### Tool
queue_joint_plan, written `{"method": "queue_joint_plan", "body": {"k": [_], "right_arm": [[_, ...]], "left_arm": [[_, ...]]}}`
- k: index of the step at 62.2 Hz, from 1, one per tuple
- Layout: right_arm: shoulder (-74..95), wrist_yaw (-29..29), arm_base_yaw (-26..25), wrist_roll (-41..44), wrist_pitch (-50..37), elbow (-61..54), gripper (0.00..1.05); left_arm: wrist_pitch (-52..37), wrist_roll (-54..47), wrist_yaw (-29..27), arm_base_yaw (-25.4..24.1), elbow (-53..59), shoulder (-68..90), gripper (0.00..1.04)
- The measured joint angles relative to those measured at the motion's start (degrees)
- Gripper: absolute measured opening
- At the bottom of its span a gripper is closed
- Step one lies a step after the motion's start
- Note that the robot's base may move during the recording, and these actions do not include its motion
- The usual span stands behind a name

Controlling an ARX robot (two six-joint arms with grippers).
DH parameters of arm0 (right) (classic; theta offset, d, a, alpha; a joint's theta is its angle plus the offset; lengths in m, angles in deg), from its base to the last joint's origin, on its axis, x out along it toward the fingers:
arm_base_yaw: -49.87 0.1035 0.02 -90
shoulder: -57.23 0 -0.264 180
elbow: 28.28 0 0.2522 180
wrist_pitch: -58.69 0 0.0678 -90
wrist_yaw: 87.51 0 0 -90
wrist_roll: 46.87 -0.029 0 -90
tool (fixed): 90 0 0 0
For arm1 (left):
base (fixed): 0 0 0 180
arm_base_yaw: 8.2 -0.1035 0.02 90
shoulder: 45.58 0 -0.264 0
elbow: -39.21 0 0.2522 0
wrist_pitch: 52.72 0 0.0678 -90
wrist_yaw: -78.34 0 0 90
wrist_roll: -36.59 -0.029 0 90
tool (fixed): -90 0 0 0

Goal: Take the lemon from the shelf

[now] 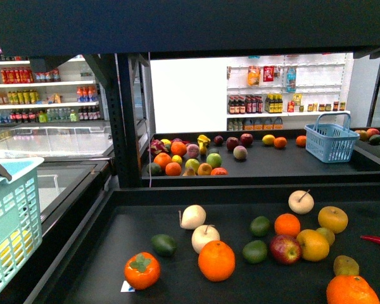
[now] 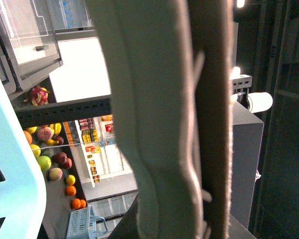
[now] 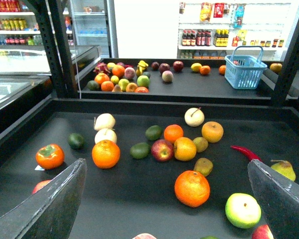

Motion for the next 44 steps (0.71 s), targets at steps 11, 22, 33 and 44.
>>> {"method": "queue_joint_plan", "body": {"k": [11,22,33,44], "right_arm": [[0.0,-0.02,0.0,0.0,0.02,0.0,0.97],[0.0,0.0,0.0,0.0,0.02,0.0,0.97],[0.0,0.0,0.0,0.0,0.02,0.0,0.97],[0.0,0.2,0.0,0.0,0.0,0.0,0.97]], "left_arm": [[-0.44,0.37,0.02,0.0,0.0,0.09,0.25],[-0.72,1.07,-0.39,0.0,-0.07,-0.98,0.6],[-0.68,1.11,-0.42,0.02,-0.04,-0.85,0.93],[9.46,-7.26,5.46,-5.33,3.72,-4.85,0.97]]}}
